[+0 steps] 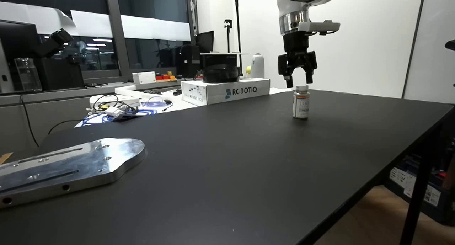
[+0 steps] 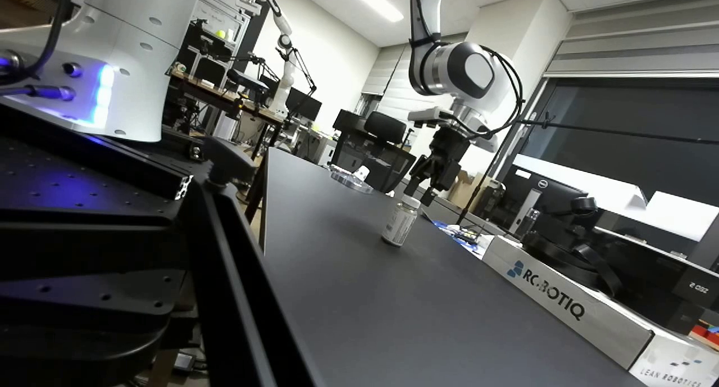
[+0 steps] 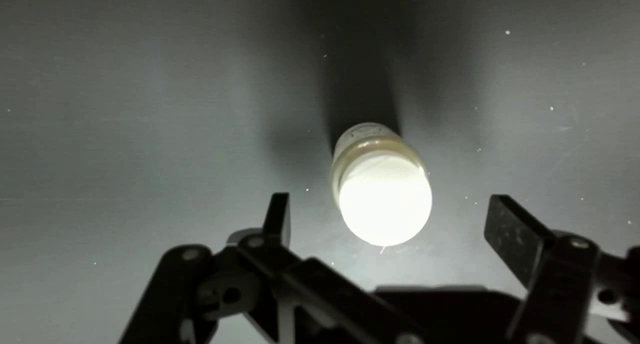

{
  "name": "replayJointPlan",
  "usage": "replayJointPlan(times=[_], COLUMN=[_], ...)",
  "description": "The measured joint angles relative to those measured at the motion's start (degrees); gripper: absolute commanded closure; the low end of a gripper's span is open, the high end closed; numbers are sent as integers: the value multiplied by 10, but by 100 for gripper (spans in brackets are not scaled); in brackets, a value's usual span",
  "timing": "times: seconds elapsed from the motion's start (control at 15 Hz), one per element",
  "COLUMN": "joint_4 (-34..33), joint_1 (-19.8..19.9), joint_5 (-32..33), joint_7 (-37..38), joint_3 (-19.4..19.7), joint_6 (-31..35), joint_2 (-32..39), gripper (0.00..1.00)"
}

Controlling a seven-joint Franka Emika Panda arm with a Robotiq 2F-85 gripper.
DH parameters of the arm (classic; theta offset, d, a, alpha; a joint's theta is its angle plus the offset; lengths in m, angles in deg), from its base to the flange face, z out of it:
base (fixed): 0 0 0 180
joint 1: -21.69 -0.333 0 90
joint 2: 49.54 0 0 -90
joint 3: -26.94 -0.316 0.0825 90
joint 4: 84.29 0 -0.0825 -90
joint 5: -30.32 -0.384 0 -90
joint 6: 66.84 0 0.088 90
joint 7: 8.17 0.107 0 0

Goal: Lay the bottle on its side then place it upside down

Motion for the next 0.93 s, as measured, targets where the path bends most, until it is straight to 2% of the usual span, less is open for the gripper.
replayJointPlan(times=[0.13, 0.2, 0.27, 0.67, 0.73, 0.93], joint_4=[2, 3, 4, 6, 3, -13], joint_1=[-2, -3, -4, -14, -16, -17], joint_5=[3, 9, 14, 20, 16, -18], joint_7=[1, 1, 2, 6, 6, 3], joint_3=[3, 4, 5, 8, 5, -14], joint_6=[0, 0, 0, -6, -18, -79], joint_2=[10, 13, 16, 28, 27, 13], gripper=[0, 25, 26, 68, 71, 71])
